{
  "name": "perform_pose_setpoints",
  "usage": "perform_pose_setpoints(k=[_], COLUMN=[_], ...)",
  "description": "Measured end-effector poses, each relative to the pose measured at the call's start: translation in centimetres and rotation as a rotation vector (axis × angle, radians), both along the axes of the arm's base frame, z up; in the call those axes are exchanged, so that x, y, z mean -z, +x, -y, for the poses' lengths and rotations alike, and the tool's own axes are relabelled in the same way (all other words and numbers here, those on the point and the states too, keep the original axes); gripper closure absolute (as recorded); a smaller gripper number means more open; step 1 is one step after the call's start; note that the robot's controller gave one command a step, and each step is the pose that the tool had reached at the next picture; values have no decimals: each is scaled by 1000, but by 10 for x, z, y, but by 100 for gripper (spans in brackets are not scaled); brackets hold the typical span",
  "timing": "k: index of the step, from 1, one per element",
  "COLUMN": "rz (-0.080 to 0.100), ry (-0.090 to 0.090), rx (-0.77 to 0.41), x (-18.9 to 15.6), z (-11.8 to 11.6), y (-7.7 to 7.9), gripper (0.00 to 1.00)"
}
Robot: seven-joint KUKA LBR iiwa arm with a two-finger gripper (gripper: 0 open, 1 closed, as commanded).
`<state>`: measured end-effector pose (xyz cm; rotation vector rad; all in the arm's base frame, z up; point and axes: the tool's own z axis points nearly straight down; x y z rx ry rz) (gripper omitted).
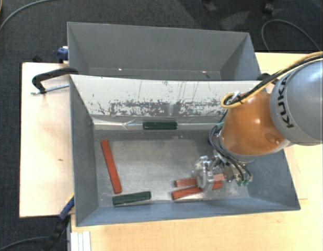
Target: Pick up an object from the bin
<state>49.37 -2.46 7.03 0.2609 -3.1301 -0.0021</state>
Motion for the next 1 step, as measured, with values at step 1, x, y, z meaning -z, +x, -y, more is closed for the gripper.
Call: perform_pose_setpoints(k=[1], rz=[16], ry=[0], rx=[-5], x=[-153], z=[-25], y=[30], gripper=[100])
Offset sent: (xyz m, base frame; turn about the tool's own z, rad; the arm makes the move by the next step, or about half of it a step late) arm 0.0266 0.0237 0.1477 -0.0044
